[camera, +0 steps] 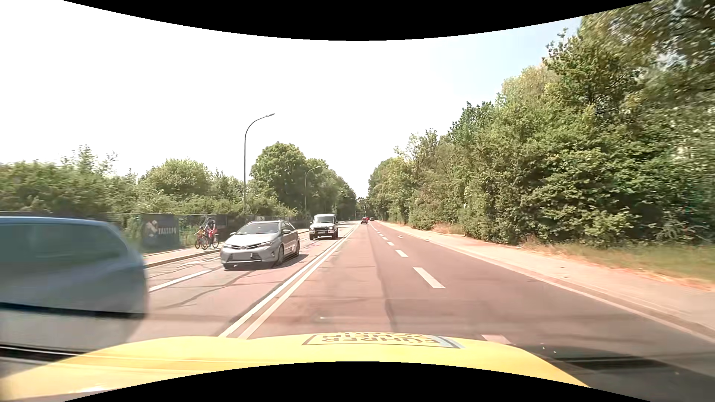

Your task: Follow the waypoints while adhering to traffic rules and regulations

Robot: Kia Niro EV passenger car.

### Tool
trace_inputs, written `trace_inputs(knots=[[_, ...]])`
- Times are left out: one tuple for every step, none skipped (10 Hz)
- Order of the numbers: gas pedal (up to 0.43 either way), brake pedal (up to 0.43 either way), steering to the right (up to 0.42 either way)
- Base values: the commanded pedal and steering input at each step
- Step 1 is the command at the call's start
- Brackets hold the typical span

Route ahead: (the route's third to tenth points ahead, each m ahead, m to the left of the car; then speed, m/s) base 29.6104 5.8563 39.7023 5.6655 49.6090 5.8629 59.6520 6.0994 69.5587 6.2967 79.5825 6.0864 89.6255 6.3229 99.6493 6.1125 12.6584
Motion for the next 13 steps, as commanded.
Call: trace_inputs(knots=[[0.118, 0.0, 0.0], [0.118, 0.0, 0.0], [0.118, 0.0, 0.0], [0.118, 0.0, 0.0], [0.118, 0.0, 0.0], [0.118, 0.0, 0.0], [0.118, 0.0, -0.001], [0.118, 0.0, -0.001], [0.118, 0.0, 0.0], [0.118, 0.0, 0.0], [0.118, 0.0, 0.0], [0.118, 0.0, 0.0], [0.118, 0.0, -0.002]])
